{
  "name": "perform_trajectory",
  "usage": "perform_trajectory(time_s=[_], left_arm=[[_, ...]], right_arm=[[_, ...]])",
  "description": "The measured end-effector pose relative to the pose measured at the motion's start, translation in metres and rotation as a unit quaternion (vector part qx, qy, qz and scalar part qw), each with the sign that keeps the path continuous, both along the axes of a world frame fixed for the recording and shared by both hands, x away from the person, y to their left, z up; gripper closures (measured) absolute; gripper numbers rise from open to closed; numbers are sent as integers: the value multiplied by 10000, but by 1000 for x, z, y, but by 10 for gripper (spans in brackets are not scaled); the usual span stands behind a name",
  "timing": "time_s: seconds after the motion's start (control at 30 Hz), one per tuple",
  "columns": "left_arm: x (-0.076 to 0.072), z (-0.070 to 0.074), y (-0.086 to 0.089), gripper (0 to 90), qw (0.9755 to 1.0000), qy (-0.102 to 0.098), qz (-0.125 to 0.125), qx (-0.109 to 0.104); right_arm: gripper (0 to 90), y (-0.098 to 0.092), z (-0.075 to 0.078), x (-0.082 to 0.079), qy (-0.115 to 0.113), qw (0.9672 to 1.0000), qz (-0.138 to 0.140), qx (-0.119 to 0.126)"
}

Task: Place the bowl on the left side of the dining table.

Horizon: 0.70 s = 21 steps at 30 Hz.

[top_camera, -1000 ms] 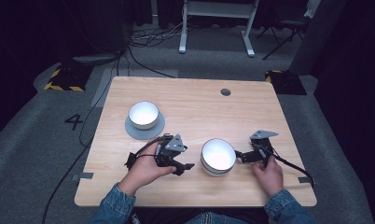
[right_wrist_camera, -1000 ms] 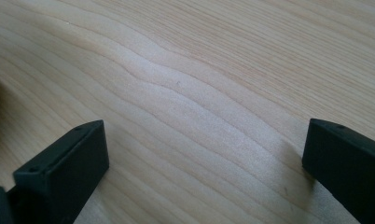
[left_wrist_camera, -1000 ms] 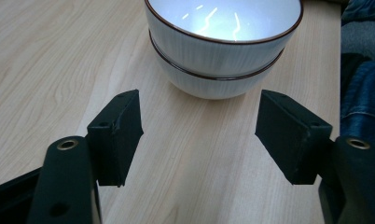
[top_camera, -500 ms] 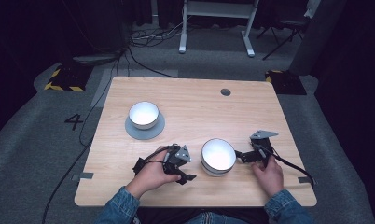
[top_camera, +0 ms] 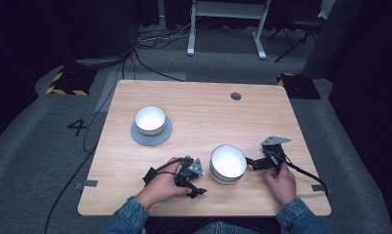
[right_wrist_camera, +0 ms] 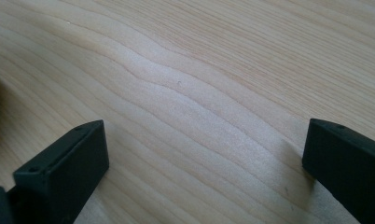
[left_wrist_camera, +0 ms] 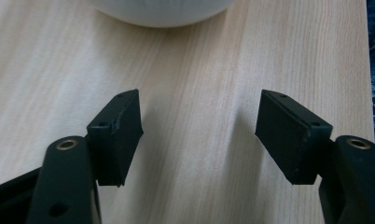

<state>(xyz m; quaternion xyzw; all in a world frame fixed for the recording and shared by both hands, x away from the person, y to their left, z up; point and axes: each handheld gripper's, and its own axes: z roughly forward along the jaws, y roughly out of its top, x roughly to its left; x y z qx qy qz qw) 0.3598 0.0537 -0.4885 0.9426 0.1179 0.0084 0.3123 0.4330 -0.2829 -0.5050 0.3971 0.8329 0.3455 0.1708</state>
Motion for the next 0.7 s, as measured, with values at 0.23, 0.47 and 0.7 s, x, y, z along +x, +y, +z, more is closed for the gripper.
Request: perform_trajectory(time_s=[0.23, 0.47, 0.7], left_arm=[[1, -10, 1, 214, 9985, -352, -167, -374], [1, -11, 0, 208, 9986, -307, -178, -393], [1, -10, 1, 207, 9986, -334, -178, -367]], right_arm=[[6, 0, 0, 0, -7, 10000, -4, 1], [6, 0, 0, 0, -4, 10000, 1, 3], [6, 0, 0, 0, -5, 10000, 0, 5]])
